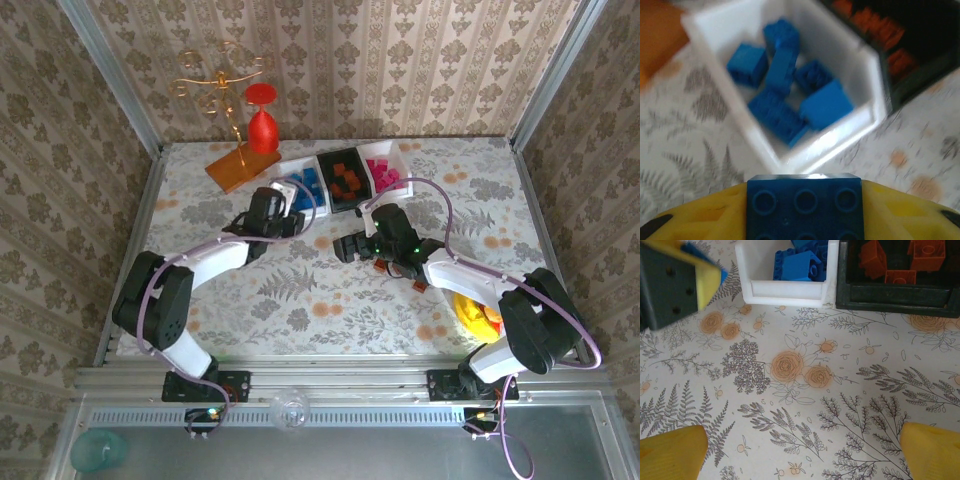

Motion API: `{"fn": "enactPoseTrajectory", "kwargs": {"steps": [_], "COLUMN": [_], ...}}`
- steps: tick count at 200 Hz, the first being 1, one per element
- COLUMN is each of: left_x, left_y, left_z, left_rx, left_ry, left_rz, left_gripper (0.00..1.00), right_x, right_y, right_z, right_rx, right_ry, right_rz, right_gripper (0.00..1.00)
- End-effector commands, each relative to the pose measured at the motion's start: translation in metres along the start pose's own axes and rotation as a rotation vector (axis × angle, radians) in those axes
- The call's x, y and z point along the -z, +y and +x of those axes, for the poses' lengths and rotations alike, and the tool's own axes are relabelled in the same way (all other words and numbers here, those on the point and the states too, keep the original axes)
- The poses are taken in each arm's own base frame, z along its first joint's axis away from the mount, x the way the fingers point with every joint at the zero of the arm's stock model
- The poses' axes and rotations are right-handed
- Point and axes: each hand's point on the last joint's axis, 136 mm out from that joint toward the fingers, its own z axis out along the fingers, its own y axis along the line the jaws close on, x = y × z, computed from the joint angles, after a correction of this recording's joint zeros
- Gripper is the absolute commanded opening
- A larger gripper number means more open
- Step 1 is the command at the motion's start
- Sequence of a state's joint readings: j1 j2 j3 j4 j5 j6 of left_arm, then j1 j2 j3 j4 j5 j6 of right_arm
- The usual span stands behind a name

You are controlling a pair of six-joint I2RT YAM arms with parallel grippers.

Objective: Sort the legos into containers by color
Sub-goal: Pick up the lego from the middle-left of the table, then place the lego in the container.

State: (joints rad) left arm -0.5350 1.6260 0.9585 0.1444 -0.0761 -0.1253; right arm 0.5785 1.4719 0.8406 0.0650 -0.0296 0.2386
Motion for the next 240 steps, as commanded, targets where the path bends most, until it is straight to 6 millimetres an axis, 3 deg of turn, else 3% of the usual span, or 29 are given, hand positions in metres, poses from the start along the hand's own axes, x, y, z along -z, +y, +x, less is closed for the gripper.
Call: {"fn": "enactPoseTrajectory", "kwargs": {"steps": [1,67,96,130,157,184,212,240], "left_x": [-0.016,-0.082,-0.103,-0.11,-0.102,-0.08,-0.04,0.01], "left_y": [0.006,0.02,0.035,0.043,0.042,0.036,0.017,-0.003], "left_z": [-0.032,-0.067,-0.063,-0.059,-0.067,-0.081,-0.091,-0.078], "left_rx": [-0.043,-0.128,-0.127,-0.11,-0.107,-0.074,0.012,0.095], "left_ry": [-0.041,0.005,0.055,0.076,0.059,0.01,-0.074,-0.152], "left_rz": [-0.039,-0.115,-0.165,-0.188,-0.189,-0.163,-0.065,0.035], "left_gripper": [0.52,0.53,0.54,0.57,0.66,0.72,0.76,0.77], "right_x": [0.001,0.006,0.007,0.007,0.003,0.001,0.005,0.016], "right_y": [-0.005,-0.007,-0.008,-0.01,-0.011,-0.011,-0.017,-0.031], "right_z": [-0.003,-0.004,-0.004,-0.004,-0.002,-0.001,-0.003,-0.001], "right_rx": [-0.017,-0.014,-0.011,-0.006,-0.01,-0.011,-0.011,-0.023], "right_ry": [-0.021,-0.034,-0.036,-0.039,-0.032,-0.026,-0.021,0.018], "right_rz": [0.017,0.029,0.035,0.046,0.048,0.051,0.086,0.178], "right_gripper": [1.0,1.0,1.0,1.0,1.0,1.0,1.0,1.0]}}
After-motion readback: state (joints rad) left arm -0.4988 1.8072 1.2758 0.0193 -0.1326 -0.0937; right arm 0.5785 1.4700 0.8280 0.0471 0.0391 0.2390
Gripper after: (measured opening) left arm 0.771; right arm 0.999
